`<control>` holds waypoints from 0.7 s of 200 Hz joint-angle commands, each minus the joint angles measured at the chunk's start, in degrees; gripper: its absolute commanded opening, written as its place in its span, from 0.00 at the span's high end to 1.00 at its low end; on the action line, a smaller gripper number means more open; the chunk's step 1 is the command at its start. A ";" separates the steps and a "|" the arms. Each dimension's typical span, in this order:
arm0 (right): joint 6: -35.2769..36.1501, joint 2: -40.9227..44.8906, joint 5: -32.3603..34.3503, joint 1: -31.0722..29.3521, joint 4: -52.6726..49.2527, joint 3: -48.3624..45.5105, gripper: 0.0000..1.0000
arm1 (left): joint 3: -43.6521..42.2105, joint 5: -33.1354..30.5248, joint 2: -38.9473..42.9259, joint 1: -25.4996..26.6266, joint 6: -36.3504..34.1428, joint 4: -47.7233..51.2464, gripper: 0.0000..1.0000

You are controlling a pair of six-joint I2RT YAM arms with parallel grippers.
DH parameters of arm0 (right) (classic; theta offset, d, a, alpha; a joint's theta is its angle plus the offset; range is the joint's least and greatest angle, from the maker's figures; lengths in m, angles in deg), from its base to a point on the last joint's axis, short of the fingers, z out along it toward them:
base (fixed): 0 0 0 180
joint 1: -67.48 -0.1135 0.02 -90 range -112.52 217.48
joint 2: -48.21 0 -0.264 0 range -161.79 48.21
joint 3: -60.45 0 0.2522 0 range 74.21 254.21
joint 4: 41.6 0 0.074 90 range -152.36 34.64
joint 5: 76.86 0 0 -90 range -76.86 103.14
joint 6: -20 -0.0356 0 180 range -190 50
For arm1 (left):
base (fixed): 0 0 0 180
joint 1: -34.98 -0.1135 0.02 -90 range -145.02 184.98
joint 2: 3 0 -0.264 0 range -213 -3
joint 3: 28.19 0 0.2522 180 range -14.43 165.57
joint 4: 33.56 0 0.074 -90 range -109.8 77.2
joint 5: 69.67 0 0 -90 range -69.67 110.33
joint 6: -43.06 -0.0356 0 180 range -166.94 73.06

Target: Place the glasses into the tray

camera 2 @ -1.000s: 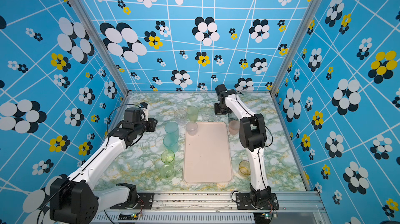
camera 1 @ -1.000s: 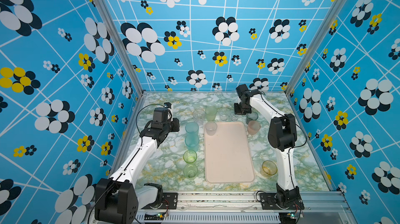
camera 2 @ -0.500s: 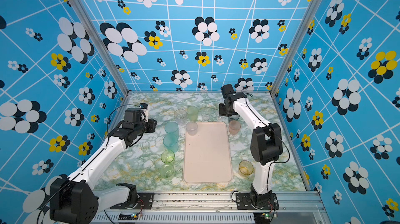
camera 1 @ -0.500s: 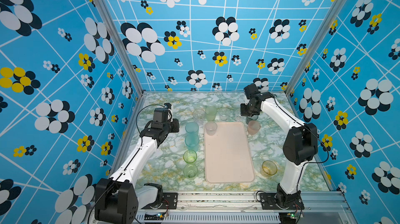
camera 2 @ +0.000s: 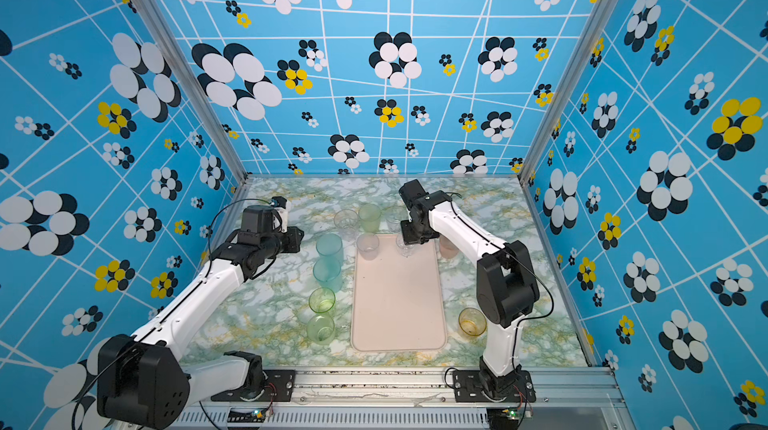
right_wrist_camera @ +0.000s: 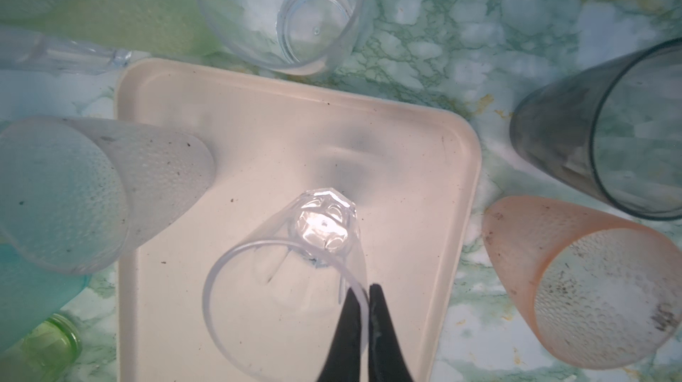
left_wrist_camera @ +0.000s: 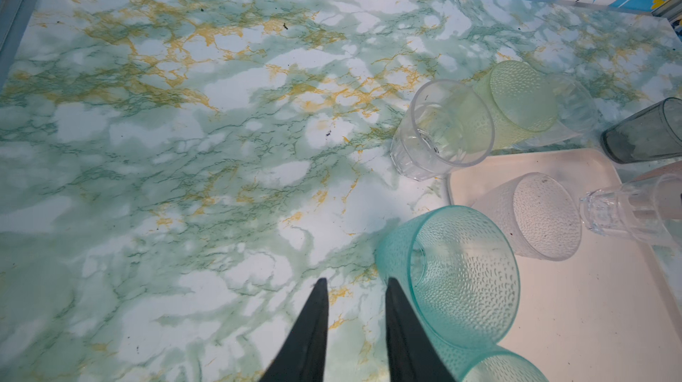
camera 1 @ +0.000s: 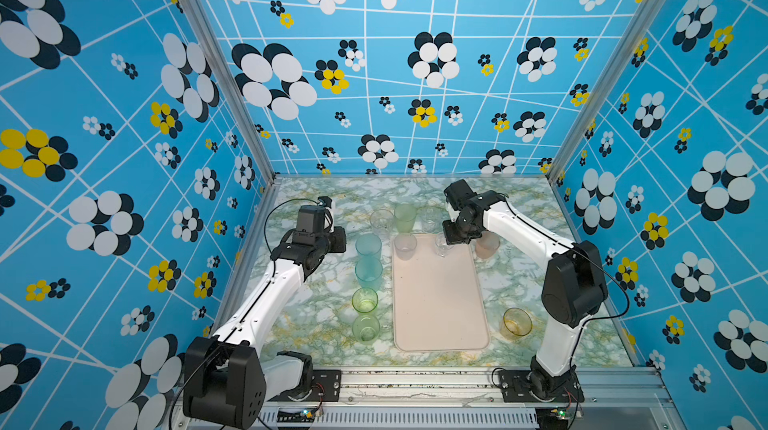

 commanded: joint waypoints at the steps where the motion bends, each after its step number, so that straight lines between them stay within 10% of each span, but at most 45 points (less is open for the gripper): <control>1: -0.13 -2.58 -0.70 0.18 -0.70 2.87 0.98 | 2.09 0.55 -0.78 0.40 -0.66 0.54 0.71; 140: -1.08 -10.17 -0.43 0.76 1.08 7.81 0.98 | 1.65 -0.11 -0.62 0.44 -0.81 0.72 0.71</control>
